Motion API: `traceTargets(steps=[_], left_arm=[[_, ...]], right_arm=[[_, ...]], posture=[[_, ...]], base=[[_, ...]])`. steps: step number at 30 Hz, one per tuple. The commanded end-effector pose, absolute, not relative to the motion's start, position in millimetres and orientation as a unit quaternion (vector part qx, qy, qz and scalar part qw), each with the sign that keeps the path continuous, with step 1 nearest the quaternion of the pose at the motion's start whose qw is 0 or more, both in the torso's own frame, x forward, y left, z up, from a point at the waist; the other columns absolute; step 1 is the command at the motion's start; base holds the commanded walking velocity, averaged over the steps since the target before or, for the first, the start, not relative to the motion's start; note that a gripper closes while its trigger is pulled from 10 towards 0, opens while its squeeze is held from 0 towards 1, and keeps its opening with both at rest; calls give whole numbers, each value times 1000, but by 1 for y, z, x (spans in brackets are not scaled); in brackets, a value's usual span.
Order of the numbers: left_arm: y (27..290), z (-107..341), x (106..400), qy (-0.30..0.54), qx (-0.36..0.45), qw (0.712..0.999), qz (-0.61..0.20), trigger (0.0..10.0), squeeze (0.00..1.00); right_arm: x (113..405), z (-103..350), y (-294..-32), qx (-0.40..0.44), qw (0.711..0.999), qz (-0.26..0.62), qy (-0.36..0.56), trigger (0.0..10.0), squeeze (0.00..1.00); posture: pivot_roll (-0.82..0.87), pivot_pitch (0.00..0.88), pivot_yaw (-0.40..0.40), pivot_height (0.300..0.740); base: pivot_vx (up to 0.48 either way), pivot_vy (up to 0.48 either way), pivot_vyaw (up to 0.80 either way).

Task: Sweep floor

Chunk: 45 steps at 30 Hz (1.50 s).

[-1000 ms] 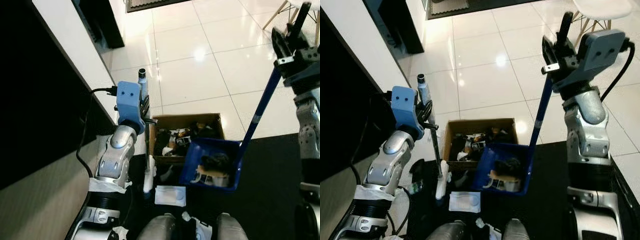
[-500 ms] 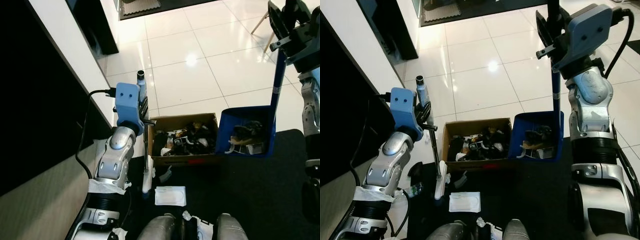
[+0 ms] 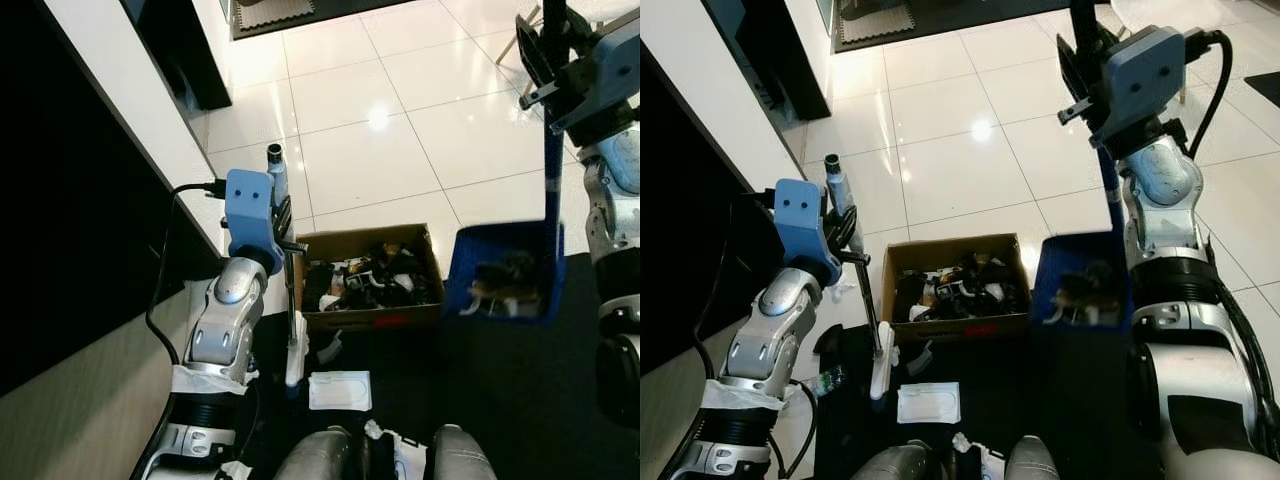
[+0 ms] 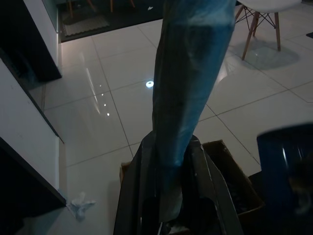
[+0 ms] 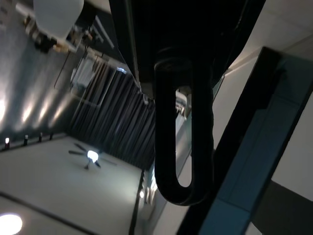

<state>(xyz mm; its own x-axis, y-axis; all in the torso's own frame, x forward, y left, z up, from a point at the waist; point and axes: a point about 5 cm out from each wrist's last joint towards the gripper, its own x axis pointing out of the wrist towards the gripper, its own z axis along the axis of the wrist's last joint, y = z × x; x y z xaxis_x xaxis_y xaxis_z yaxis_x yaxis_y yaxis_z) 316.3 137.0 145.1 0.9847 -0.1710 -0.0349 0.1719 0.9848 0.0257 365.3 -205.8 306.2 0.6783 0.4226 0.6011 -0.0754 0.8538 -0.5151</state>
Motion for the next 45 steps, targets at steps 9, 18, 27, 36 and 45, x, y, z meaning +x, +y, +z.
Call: traceTargets(steps=[9,18,27,36,45], left_arm=[[158,151,310,10,43,998,-54,10000,0],[171,145,297,20,55,998,-34,10000,0],[181,146,286,20,61,998,-6,10000,0],[185,144,277,25,63,998,8,10000,0],[187,145,273,23,61,998,21,10000,0]], right_arm=[[369,317,-178,-257,853,183,-415,10000,0],[373,316,-155,-302,826,217,-423,10000,0],[378,318,-133,-289,824,228,-430,10000,0],[380,325,-126,-284,824,211,-442,10000,0],[377,329,-95,-312,792,256,-458,10000,0]], posture=[[39,97,109,740],[84,101,94,740],[148,111,50,740],[174,114,34,740],[202,118,0,740]], base=[[0,0,0],[0,0,0],[0,0,0],[0,0,0],[0,0,0]])
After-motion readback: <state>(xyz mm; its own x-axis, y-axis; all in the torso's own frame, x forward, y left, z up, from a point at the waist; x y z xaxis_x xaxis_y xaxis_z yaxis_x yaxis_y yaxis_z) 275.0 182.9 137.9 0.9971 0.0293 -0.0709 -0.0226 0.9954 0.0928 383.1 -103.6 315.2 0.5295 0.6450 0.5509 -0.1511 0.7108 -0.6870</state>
